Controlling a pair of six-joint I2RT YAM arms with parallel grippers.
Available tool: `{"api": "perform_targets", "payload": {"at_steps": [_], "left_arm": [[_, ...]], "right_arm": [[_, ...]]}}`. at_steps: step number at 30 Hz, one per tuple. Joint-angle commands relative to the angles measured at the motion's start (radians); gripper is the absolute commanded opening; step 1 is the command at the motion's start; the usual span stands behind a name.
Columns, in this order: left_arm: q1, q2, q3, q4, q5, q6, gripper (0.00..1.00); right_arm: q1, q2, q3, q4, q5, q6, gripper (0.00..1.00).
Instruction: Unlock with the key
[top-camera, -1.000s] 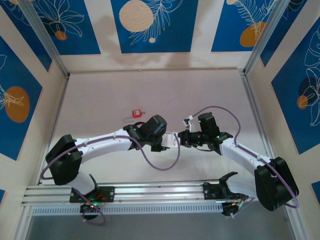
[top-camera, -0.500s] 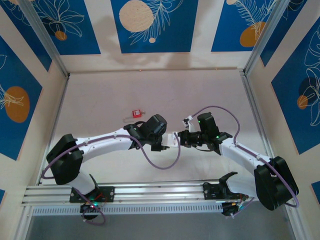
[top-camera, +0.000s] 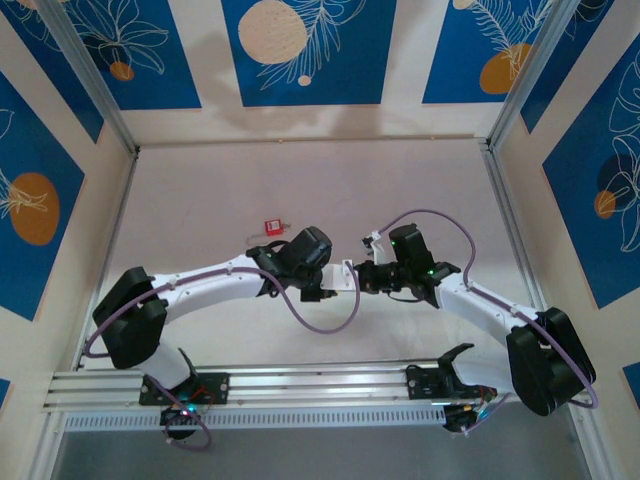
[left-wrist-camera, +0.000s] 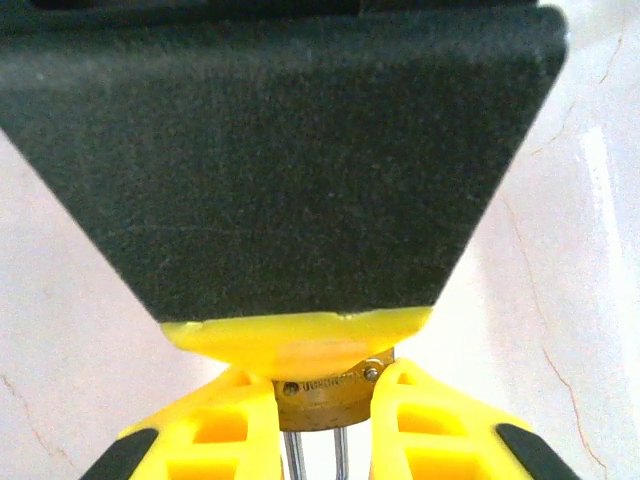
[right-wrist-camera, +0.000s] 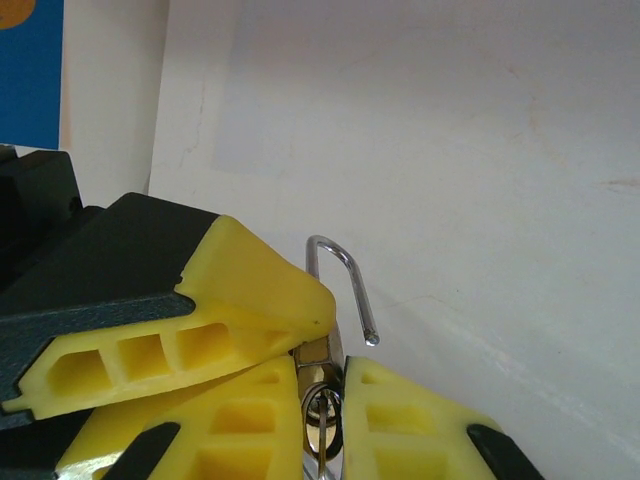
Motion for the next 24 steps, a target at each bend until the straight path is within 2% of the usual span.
{"api": "perform_targets", "payload": {"at_steps": [1,12,17,24], "left_arm": [[-0.002,0.006,0.039,0.079,0.044,-0.012,0.15],[0.004,-0.047,-0.008,0.083,-0.025,-0.005,0.59],[0.026,-0.129,-0.066,0.085,-0.065,-0.021,0.69],[0.044,-0.28,-0.186,0.115,-0.176,-0.079,0.74]], "right_arm": [[0.024,-0.011,0.029,0.014,-0.014,0.004,0.05],[0.008,0.004,0.038,0.006,0.042,-0.002,0.04],[-0.011,0.054,0.079,0.016,0.061,-0.015,0.04],[-0.038,0.166,0.163,0.038,0.072,-0.043,0.04]]}}
